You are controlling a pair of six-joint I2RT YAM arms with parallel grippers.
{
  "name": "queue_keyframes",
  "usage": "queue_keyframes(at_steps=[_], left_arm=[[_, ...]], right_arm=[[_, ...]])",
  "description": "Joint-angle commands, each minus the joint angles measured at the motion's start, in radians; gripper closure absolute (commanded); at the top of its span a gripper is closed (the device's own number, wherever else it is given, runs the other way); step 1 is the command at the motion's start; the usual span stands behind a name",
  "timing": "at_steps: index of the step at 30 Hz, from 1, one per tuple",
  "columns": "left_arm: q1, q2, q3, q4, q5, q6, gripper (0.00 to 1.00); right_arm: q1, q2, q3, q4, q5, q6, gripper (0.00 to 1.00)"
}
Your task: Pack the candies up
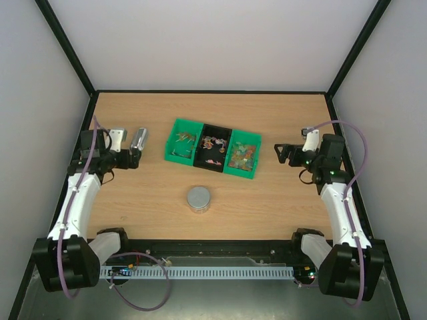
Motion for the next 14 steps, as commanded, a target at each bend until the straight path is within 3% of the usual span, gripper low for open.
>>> queue_keyframes(at_steps=[1, 14], left_arm=[[0.007, -0.023, -0.007, 0.039, -0.032, -0.028, 0.01], [0.007, -0.039, -0.012, 0.042, -0.026, -0.025, 0.01]], right_arm=[[-0.009, 0.005, -0.026, -0.014, -0.005, 0.026, 0.01], [-0.009, -0.026, -0.039, -0.004, -0.009, 0.031, 0.02]])
